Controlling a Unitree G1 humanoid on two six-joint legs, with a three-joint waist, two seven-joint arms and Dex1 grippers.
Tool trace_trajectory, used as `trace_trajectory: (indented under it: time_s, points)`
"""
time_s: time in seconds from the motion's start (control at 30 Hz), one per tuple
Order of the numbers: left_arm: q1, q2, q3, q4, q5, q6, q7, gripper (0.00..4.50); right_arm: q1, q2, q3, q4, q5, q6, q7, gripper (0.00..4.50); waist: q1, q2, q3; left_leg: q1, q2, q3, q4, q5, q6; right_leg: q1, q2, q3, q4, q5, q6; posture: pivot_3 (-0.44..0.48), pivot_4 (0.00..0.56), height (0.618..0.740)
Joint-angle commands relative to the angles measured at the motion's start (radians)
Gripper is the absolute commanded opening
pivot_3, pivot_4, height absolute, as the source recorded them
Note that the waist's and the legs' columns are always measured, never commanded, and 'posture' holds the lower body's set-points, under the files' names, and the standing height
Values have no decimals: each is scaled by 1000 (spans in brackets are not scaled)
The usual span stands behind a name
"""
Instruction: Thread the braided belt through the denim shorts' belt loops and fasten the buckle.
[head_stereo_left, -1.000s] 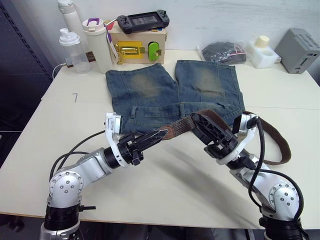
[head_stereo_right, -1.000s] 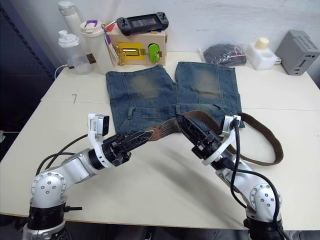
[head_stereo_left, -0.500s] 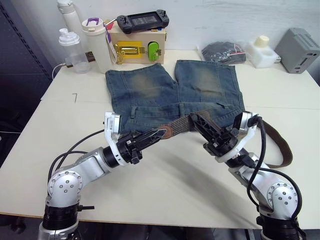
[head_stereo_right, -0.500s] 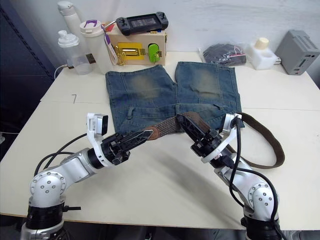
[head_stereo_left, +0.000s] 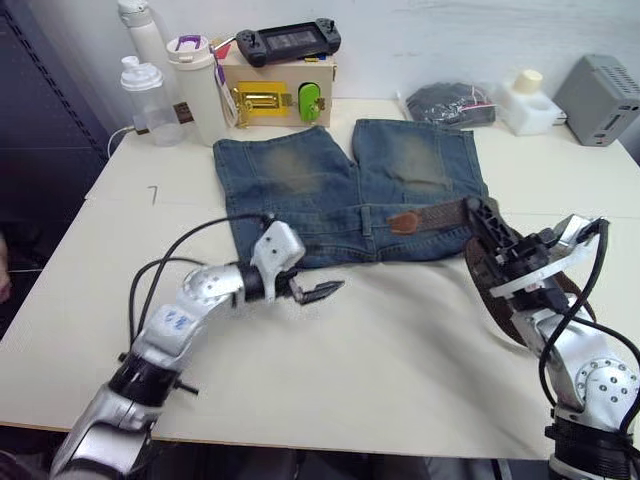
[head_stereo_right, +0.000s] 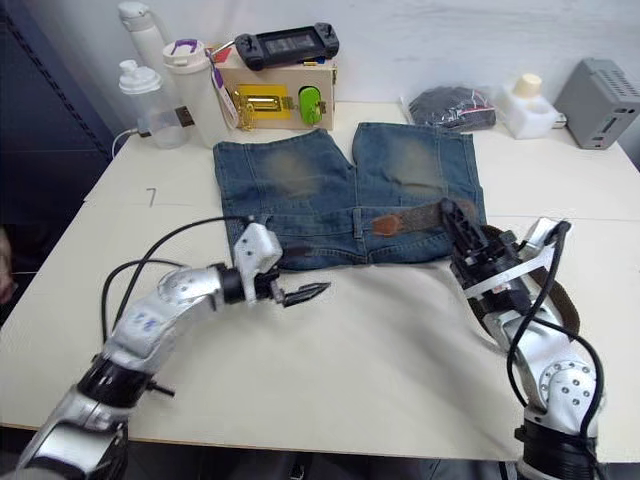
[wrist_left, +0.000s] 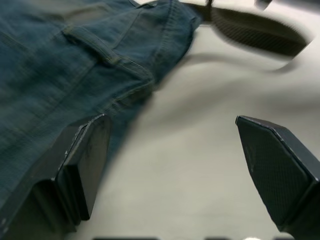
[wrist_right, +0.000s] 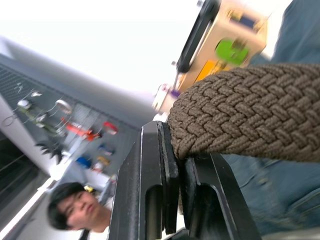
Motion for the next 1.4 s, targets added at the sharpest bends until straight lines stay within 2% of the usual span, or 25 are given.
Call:
trace_trajectory:
  time_s: [0.03, 0.1, 0.17, 0.27, 0.33, 0.37, 0.4, 0.47, 0.5, 0.63, 0.73, 0.8, 0.97, 1.03, 1.17, 1.3, 1.37, 1.4]
  points:
    - [-118, -56, -94, 282, 249, -221, 61, 4419, -5, -9, -42, -30, 23, -5, 9, 0, -2, 0, 0, 0, 0, 0, -1, 0, 0, 0, 0, 0, 0, 0, 0, 0, 150, 645]
    - [-166, -87, -116, 409, 321, -290, 86, 4419, -3, -6, -43, -37, 21, -4, 8, 0, -4, 0, 0, 0, 0, 0, -1, 0, 1, 0, 0, 0, 0, 0, 0, 0, 150, 645]
    - [-202, -119, -119, 510, 357, -339, 93, 3902, -1, 1, -42, -48, 19, -6, 2, 0, -2, 0, 0, 1, 0, 0, -1, 0, 1, 0, 0, -1, 1, 0, 1, 0, 150, 645]
    - [-235, -155, -89, 591, 370, -387, 90, 2835, 2, 13, -41, -63, 16, -13, -8, 0, 0, 0, -1, 1, 0, -2, 1, 0, 1, 2, 0, -1, 1, 0, 1, 0, 150, 645]
    - [-241, -161, -74, 614, 376, -409, 81, 1806, 1, 18, -41, -65, 15, -16, -10, 0, -1, -1, -1, 2, 0, -2, 1, 0, 1, 3, 0, 0, 1, 0, 1, 0, 150, 645]
    - [-242, -162, -70, 620, 379, -417, 76, 1525, 0, 21, -41, -66, 14, -16, -10, 0, -2, 0, -1, 2, 0, -3, 1, 0, 1, 3, 0, 0, 1, 0, 1, 0, 150, 645]
    - [-241, -162, -65, 624, 379, -419, 72, 1047, -1, 23, -41, -66, 14, -16, -11, 0, -3, 0, -1, 2, 0, -3, 1, 0, 1, 3, 0, 0, 1, 0, 1, 0, 150, 645]
    - [-236, -161, -57, 622, 379, -419, 65, 380, -3, 26, -41, -66, 13, -16, -12, 0, -4, 0, -1, 2, 0, -2, 1, 0, 1, 3, 0, 0, 1, 0, 1, 0, 150, 645]
    - [-224, -154, -54, 609, 380, -418, 58, 202, -3, 29, -41, -66, 13, -18, -12, 0, -5, 0, -1, 2, 0, -2, 1, 0, 1, 3, 0, 0, 1, 0, 1, 0, 150, 645]
    - [-155, -120, -23, 514, 371, -393, 30, 202, -5, 32, -43, -63, 9, -18, -11, 0, -11, 0, -1, 3, 0, -3, 0, 0, 1, 3, 1, 0, 2, 0, 1, 0, 150, 645]
    - [-32, -69, 29, 308, 326, -326, -15, 202, -7, 26, -48, -58, 6, -14, -4, 0, -38, 2, -2, 4, 0, -3, -4, 0, 1, 2, 1, 0, 2, 0, 1, 0, 150, 645]
    - [77, -37, 75, 140, 287, -253, -35, 202, -8, 24, -52, -56, 6, -12, -2, 0, -58, 4, -3, 6, 0, -3, -7, 0, 0, 1, 1, 0, 2, 1, 1, 0, 150, 645]
    - [463, 42, 239, -306, 182, -77, -28, 202, 0, 12, -65, -60, -4, -8, -10, 0, -85, 8, -6, 8, 1, -4, -16, -1, -1, -3, 1, 1, 2, 1, 1, 0, 150, 645]
    - [617, 75, 308, -433, 162, -73, -30, 202, -2, -5, -65, -65, -12, 0, -16, 0, -84, 8, -6, 11, 1, -4, -18, -1, -1, -3, 1, 1, 2, 1, 1, 0, 150, 645]
    - [860, 169, 374, -516, 204, -157, -63, 202, 6, -75, -77, -82, 22, 36, -31, 0, -70, 10, -7, 11, 1, -3, -18, -1, -2, -3, 0, 1, 1, 0, 1, 0, 150, 645]
    - [911, 202, 399, -494, 242, -206, -44, 202, 33, -171, -67, -74, 90, 112, -41, 0, -38, 13, -8, 8, 1, 1, -13, -1, -1, -2, -2, 0, -2, 0, 0, 0, 150, 645]
    - [912, 205, 417, -470, 229, -231, -44, 1020, 35, -221, -53, -57, 117, 151, -53, 0, -25, 13, -8, 4, 1, 1, -7, -2, 0, -4, -2, 0, -2, 0, 0, 0, 150, 645]
    - [911, 205, 425, -471, 200, -229, -61, 1262, 27, -239, -43, -46, 122, 165, -59, 0, -23, 13, -8, 3, 1, 1, -4, -2, 1, -4, -2, 0, -1, 0, 0, 0, 150, 645]
